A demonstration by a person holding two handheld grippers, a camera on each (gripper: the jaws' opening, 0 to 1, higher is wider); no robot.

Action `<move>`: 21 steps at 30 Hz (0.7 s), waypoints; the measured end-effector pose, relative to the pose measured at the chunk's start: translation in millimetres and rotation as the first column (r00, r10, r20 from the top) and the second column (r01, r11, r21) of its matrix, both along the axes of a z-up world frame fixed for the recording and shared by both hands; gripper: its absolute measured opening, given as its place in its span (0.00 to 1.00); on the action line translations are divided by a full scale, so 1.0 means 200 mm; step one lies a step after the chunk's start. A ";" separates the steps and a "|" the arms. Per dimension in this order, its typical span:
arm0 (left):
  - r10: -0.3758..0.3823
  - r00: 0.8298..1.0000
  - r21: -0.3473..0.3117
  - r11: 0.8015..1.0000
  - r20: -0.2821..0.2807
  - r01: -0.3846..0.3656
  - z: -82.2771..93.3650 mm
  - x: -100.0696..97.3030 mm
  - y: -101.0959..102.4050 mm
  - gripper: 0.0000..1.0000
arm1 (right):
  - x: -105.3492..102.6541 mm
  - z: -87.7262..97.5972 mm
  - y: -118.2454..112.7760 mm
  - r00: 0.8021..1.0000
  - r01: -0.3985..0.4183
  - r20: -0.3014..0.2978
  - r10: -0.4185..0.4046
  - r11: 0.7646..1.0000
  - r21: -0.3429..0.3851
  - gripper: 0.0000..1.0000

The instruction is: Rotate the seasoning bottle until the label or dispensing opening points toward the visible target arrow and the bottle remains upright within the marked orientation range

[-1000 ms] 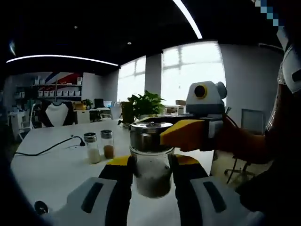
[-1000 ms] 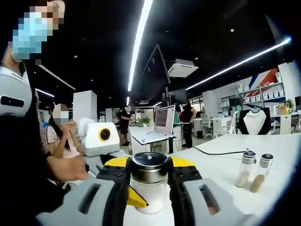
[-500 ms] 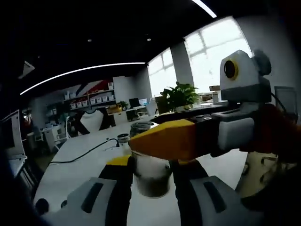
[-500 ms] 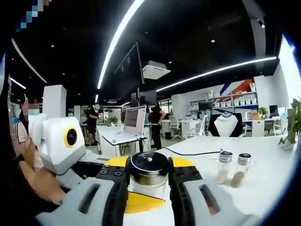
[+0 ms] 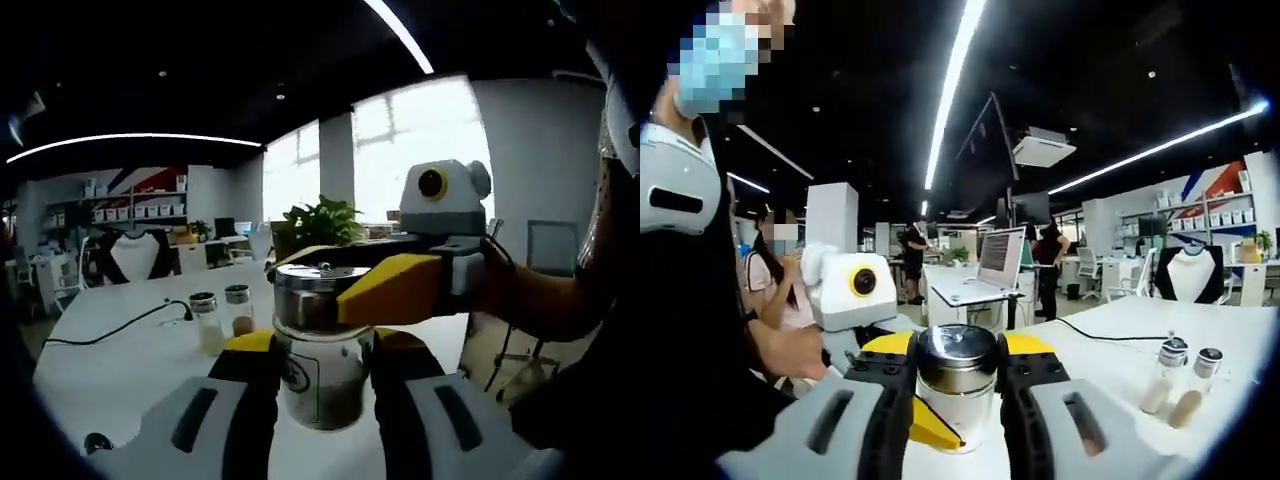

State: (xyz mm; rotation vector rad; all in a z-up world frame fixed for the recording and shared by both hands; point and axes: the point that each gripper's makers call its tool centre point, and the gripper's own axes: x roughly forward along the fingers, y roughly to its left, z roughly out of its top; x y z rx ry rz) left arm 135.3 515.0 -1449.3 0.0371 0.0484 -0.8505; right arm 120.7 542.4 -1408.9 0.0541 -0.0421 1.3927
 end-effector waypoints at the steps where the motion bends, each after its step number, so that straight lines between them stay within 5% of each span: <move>1: 0.014 1.000 0.018 1.000 0.015 -0.014 0.01 0.00 0.00 0.37 | 0.01 0.00 -0.01 1.000 0.002 -0.002 -0.002 1.000 0.003 0.28; 5: 0.099 0.995 0.049 0.994 0.016 -0.099 0.00 0.04 0.03 0.37 | 0.04 -0.01 0.01 0.998 0.049 -0.026 -0.049 0.998 0.030 0.29; 8: 0.216 0.975 0.158 0.962 0.049 -0.221 -0.04 0.10 0.09 0.37 | 0.09 -0.04 0.02 0.988 0.151 -0.020 -0.151 0.989 0.003 0.28; 21: 0.311 0.946 0.188 0.928 0.087 -0.322 -0.06 0.12 0.10 0.37 | 0.12 -0.06 0.05 0.920 0.389 -0.031 -0.390 0.921 -0.035 0.30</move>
